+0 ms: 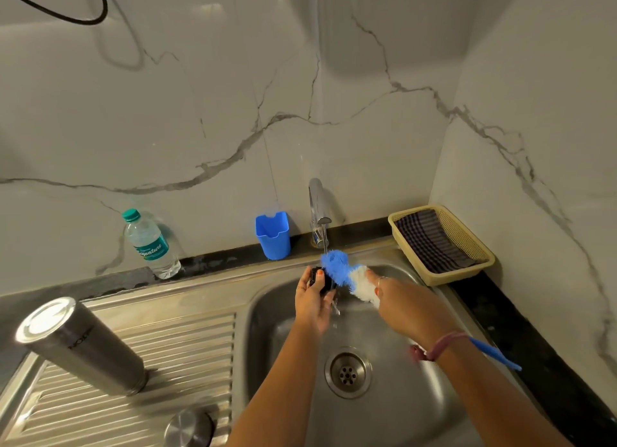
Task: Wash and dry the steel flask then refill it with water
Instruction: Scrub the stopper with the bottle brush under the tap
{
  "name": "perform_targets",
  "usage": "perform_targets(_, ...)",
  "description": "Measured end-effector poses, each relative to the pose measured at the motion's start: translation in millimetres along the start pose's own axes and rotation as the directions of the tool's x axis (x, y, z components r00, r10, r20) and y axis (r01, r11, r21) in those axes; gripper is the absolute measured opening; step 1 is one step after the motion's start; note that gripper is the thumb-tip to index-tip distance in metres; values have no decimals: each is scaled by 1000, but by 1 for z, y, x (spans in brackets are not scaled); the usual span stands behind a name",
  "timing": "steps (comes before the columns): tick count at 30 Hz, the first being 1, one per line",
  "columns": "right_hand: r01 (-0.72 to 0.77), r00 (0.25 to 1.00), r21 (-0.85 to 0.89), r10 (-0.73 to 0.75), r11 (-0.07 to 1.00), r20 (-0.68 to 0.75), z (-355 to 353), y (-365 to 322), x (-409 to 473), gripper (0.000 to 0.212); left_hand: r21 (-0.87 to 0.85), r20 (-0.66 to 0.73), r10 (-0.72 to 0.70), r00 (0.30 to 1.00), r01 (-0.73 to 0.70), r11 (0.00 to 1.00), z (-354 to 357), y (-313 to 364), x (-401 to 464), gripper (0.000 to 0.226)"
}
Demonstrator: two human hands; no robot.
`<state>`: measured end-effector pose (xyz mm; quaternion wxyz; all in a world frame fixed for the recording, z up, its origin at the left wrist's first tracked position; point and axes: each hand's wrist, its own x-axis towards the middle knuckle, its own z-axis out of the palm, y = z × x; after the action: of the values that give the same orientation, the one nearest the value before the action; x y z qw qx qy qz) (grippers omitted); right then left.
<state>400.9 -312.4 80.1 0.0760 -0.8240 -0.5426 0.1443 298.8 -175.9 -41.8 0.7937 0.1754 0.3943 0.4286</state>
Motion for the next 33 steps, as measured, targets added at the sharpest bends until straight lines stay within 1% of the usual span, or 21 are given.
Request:
perform_targets(5, -9, 1000, 21, 10, 1000, -29, 6, -3, 18, 57, 20, 51, 3, 999, -4, 1000, 6, 0, -7, 46)
perform_targets(6, -27, 999, 26, 27, 999, -17, 5, -5, 19, 53, 19, 44, 10, 999, -11, 1000, 5, 1, -6, 46)
perform_targets(7, -54, 999, 25, 53, 998, 7, 3, -6, 21, 46, 16, 33, 17, 999, -18, 1000, 4, 4, -5, 47)
perform_targets(9, -108, 989, 10, 107, 994, 101, -2, -7, 19, 36, 9, 7, 34, 999, -34, 999, 2, 9, -5, 47)
perform_targets(10, -121, 984, 3, 120, 993, 133, -4, -7, 18, 36, 2, -1, 38, 999, -38, 999, 1, 10, -6, 47)
perform_targets(12, -171, 974, 4, 168, 985, 152, -5, -6, 18, 36, 9, 10, 32, 999, -32, 999, 1, 10, -7, 48)
perform_targets(14, -205, 970, -1, 203, 979, 136, -5, -8, 24, 37, 38, 47, 16, 999, -18, 999, 4, 6, -9, 50)
perform_targets(16, -207, 971, -28, 209, 978, 114, -4, -13, 29, 37, 54, 74, 4, 997, -8, 999, 7, 3, -11, 50)
perform_targets(19, -137, 988, -63, 141, 989, 61, -2, -16, 25, 41, 63, 74, 11, 997, -15, 998, 8, 5, -12, 49)
perform_targets(21, -83, 996, -40, 84, 996, 40, -6, -12, 17, 41, 56, 68, 10, 998, -13, 998, 6, 9, -9, 47)
perform_targets(22, -81, 995, -13, 82, 997, 50, -9, -11, 14, 41, 55, 63, 6, 998, -10, 998, 6, 10, -8, 47)
perform_targets(24, -121, 990, 36, 118, 992, 82, -15, -9, 9, 39, 58, 58, -4, 998, 1, 998, 5, 12, -7, 48)
perform_targets(26, -166, 982, 48, 160, 985, 102, -18, -9, 11, 38, 74, 72, -20, 997, 15, 997, 5, 10, -9, 51)
perform_targets(29, -232, 970, 47, 228, 971, 82, -13, -14, 19, 34, 97, 129, -37, 991, 25, 995, 7, 7, -13, 53)
perform_targets(31, -232, 972, 40, 229, 972, 51, -9, -18, 20, 33, 90, 139, -31, 990, 19, 996, 9, 9, -13, 53)
perform_targets(33, -180, 984, 41, 180, 983, 14, -6, -18, 15, 35, 78, 118, -29, 993, 20, 997, 10, 13, -9, 52)
